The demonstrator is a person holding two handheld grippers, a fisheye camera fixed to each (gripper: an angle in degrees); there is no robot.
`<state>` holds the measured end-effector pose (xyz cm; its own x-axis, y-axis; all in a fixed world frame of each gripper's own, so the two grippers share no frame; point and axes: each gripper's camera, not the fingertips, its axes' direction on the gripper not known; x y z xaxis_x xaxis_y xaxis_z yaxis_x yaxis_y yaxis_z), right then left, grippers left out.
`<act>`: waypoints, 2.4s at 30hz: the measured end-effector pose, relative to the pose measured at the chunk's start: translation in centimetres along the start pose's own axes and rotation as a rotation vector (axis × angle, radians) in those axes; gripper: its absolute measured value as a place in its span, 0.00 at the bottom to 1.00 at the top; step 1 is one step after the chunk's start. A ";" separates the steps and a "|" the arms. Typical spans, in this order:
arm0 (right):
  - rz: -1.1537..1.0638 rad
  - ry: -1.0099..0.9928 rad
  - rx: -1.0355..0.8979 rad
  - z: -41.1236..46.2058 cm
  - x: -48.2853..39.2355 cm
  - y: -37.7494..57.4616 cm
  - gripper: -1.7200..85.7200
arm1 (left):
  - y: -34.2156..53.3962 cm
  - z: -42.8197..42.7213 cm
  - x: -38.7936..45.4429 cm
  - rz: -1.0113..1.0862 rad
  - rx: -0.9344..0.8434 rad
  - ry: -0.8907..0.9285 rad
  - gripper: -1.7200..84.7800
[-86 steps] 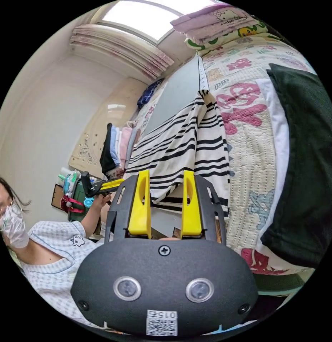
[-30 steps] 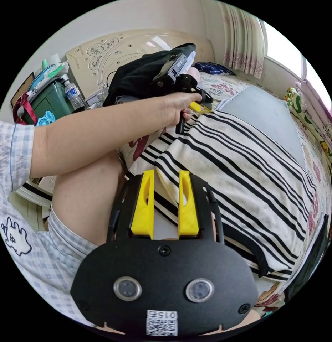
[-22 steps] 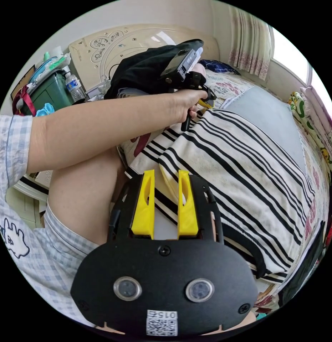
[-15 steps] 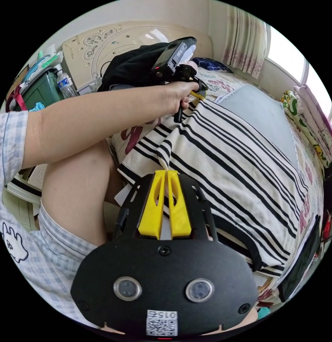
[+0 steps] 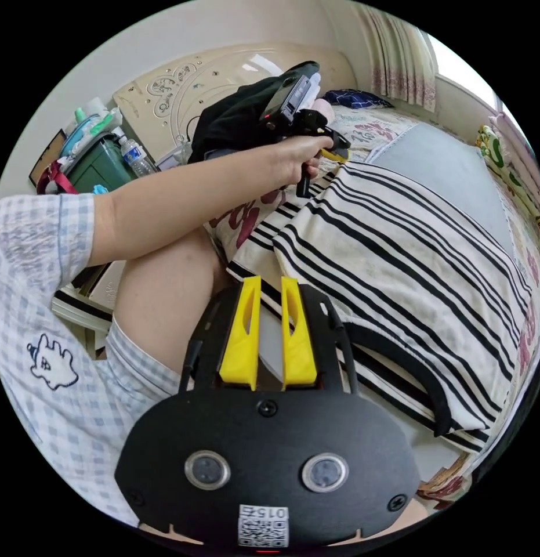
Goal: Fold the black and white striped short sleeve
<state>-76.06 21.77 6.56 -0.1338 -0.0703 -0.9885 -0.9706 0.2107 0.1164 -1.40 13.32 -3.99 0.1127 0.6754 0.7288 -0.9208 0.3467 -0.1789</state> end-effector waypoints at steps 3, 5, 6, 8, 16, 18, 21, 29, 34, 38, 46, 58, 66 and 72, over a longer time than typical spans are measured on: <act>0.076 -0.068 0.088 -5.0 2.2 0.4 0.09 | 1.2 -1.8 2.0 0.061 0.050 0.032 0.04; 0.182 -0.055 0.168 -9.1 4.6 1.0 0.09 | 2.7 -4.1 4.2 0.145 0.110 0.048 0.04; 0.220 -0.042 0.190 -10.2 5.3 1.2 0.09 | 3.2 -4.7 4.7 0.173 0.127 0.057 0.04; 0.384 0.037 0.287 -14.3 8.2 2.3 0.09 | 5.5 -7.1 7.2 0.304 0.161 0.127 0.04; 0.828 0.262 0.349 -22.3 14.6 3.5 0.12 | 15.0 -10.9 18.5 1.102 -0.039 0.613 0.07; 0.848 0.273 0.341 -23.1 15.3 2.7 0.13 | 17.6 -10.5 20.6 1.248 -0.099 0.632 0.09; 0.844 0.305 0.333 -24.7 16.1 0.0 0.13 | 20.5 -9.1 23.1 1.368 -0.188 0.621 0.10; 0.889 0.360 0.309 -28.9 17.4 -6.6 0.08 | 22.1 -5.0 26.4 1.391 -0.291 0.585 0.05; 0.866 0.387 0.222 -30.1 18.2 -8.9 0.05 | 22.5 -3.2 27.8 1.382 -0.334 0.556 0.04; 0.880 0.320 0.275 -33.8 17.9 -9.1 0.05 | 22.0 -3.0 28.6 1.410 -0.379 0.570 0.04; 0.964 0.357 0.395 -42.5 19.0 -4.0 0.14 | 12.8 -3.2 31.7 1.041 -0.225 0.658 0.06; 1.092 0.230 0.501 -45.0 23.9 0.7 0.15 | 3.9 8.3 52.7 0.916 -0.229 0.272 0.12; 1.098 0.086 0.570 -45.4 24.7 5.1 0.04 | 2.4 16.2 59.1 0.798 -0.335 0.242 0.16; 1.093 0.047 0.628 -44.5 24.7 8.7 0.03 | 3.3 19.3 60.4 0.818 -0.314 0.088 0.07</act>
<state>-96.74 -21.56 -12.54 -0.8246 0.4007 -0.3994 -0.0887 0.6057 0.7908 -4.80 42.70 52.15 -0.4973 0.8333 0.2413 -0.5817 -0.1139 -0.8054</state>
